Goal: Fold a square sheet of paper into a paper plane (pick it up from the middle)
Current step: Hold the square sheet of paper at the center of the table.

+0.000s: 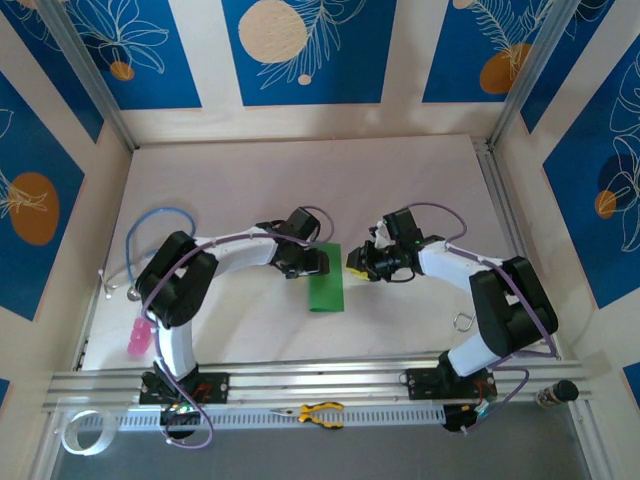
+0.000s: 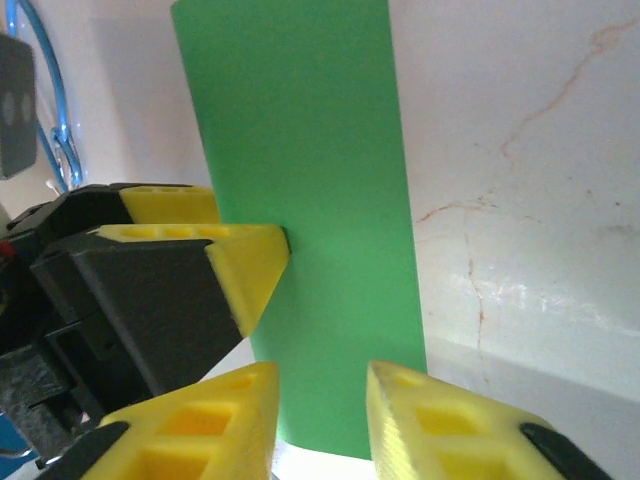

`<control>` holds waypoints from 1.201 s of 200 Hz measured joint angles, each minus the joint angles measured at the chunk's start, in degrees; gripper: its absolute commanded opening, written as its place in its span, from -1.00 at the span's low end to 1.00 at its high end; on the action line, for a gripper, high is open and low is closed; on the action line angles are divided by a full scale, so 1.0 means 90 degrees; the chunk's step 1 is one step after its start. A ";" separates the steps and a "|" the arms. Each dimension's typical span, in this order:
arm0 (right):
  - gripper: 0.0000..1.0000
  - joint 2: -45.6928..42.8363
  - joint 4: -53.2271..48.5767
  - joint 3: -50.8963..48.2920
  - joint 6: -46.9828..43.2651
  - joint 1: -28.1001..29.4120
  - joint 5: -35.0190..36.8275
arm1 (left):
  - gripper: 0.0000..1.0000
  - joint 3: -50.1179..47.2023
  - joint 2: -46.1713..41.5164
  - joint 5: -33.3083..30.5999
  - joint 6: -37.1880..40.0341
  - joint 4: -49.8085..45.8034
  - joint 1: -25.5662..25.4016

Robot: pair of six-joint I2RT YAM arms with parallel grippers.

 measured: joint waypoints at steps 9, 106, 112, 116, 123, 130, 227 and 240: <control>-0.51 0.0044 -0.0002 0.0000 0.0012 0.0007 0.0019 | 0.22 0.0000 0.0000 0.0000 -0.0010 0.0002 0.0000; -1.00 0.0296 -0.0010 0.0005 -0.0085 0.0321 0.0500 | 0.23 -0.0039 0.0000 -0.0019 -0.0121 0.0058 0.0000; -1.00 0.0330 -0.0007 0.0005 -0.0092 0.0391 0.0590 | 0.22 -0.0039 0.0000 -0.0019 -0.0121 0.0058 0.0000; -1.00 0.0350 -0.0007 0.0005 -0.0090 0.0444 0.0663 | 0.22 -0.0039 0.0000 -0.0019 -0.0121 0.0058 0.0000; -1.00 0.0386 0.0005 0.0005 -0.0083 0.0539 0.0782 | 0.22 -0.0039 0.0000 -0.0019 -0.0121 0.0058 0.0000; -1.00 0.0408 0.0017 0.0005 -0.0080 0.0619 0.0879 | 0.22 -0.0039 0.0000 -0.0019 -0.0121 0.0058 0.0000; -1.00 0.0741 0.0908 0.0000 0.0155 0.0971 0.1270 | 0.22 -0.0039 0.0002 -0.0019 -0.0121 0.0058 0.0000; -1.00 0.0775 0.0991 0.0000 0.0160 0.0971 0.1277 | 0.22 -0.0039 0.0002 -0.0019 -0.0121 0.0058 0.0000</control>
